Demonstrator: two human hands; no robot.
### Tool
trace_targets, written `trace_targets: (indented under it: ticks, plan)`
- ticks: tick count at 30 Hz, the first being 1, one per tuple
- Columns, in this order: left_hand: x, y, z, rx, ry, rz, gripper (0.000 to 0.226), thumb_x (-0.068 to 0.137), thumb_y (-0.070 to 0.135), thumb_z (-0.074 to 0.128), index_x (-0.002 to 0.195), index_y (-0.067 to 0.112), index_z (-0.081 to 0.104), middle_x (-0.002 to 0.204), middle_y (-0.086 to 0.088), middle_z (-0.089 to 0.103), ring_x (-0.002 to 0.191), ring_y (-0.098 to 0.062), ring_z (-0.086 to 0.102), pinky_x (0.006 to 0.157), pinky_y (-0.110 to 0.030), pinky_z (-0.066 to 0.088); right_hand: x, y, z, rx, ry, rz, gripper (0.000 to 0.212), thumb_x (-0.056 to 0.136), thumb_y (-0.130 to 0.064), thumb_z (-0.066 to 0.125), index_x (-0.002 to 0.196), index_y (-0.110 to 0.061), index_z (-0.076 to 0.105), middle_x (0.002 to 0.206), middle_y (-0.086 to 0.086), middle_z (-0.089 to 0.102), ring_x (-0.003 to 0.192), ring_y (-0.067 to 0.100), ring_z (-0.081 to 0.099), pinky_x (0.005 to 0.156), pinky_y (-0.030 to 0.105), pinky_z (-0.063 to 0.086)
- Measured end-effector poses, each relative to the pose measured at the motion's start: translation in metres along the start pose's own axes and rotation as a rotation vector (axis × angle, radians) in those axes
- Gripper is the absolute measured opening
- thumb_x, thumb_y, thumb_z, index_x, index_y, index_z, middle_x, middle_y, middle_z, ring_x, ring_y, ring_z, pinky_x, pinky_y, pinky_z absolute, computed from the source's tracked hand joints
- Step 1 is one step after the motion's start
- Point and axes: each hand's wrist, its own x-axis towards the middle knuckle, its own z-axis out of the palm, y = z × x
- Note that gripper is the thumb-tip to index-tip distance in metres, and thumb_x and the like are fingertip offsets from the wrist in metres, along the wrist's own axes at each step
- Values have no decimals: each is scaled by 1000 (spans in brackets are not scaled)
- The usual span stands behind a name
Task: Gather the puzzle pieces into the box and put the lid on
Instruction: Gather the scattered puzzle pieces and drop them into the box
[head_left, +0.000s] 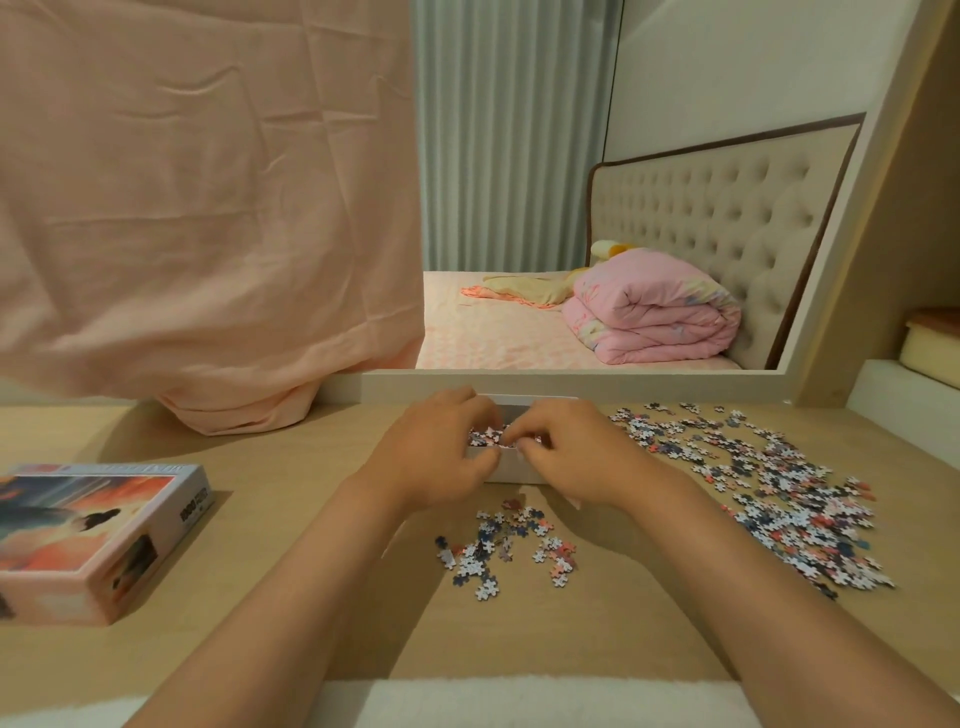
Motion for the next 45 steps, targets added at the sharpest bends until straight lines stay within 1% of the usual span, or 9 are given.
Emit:
trace_targets:
  ticks: [4,8,17,21,26,30,33,37,45]
  plan:
    - [-23,10,-18,59,-448,-205,61,69,80,54,112,37,60,104,13,56,90,-11,57,79,-34,49,-13,-13,12,-43,-317,29,32,98,-18,52,123,-30,69,118,-4,67,105,17,62,94,37,51]
    - [-49,10,-14,131,-568,-228,100,54,93,52,136,37,48,119,13,43,111,-13,49,95,-38,45,-26,-13,27,-146,-384,-18,41,96,-4,48,130,-21,64,135,0,56,123,23,53,107,41,43]
    - [-67,16,29,-2,-371,-60,73,86,70,50,148,33,38,147,9,35,136,-14,25,115,-36,23,-57,-4,7,165,-165,124,35,97,-14,55,118,-37,71,115,-10,70,97,5,65,92,33,55]
    - [-63,25,42,-155,-390,-57,71,92,57,54,152,26,33,159,10,25,146,-9,16,120,-29,14,-64,7,-3,21,-348,173,55,82,-34,75,134,-30,59,117,-13,57,102,7,56,93,30,49]
    - [-58,40,41,-312,-318,11,37,98,29,55,132,17,54,132,4,58,118,-9,51,104,-25,39,-60,8,2,-9,-405,149,30,84,-34,72,112,-26,70,95,-1,68,91,20,64,82,37,53]
    - [-57,37,31,-508,-268,-153,49,100,24,52,148,27,40,145,17,45,128,-1,47,101,-11,36,-56,2,8,36,-332,128,24,88,-29,72,111,-32,72,96,-1,69,90,19,64,84,36,52]
    - [-57,20,15,-325,-233,-160,52,97,38,55,147,30,41,148,14,43,136,-4,38,114,-29,31,-60,4,3,88,-295,199,35,84,-28,76,118,-31,69,98,-6,68,93,15,64,87,30,51]
    - [-66,7,-9,58,-500,-188,75,80,67,59,144,33,42,134,13,34,126,-9,29,109,-36,33,-67,11,-5,7,-335,240,26,82,-19,74,108,-23,74,86,-13,64,88,11,62,80,24,47]
    - [-64,18,-1,-12,-424,-103,42,92,36,64,131,23,58,113,5,53,95,-11,54,87,-28,46,-62,-4,6,104,-214,210,36,89,-16,71,125,-19,69,85,-18,65,80,-4,59,75,15,43]
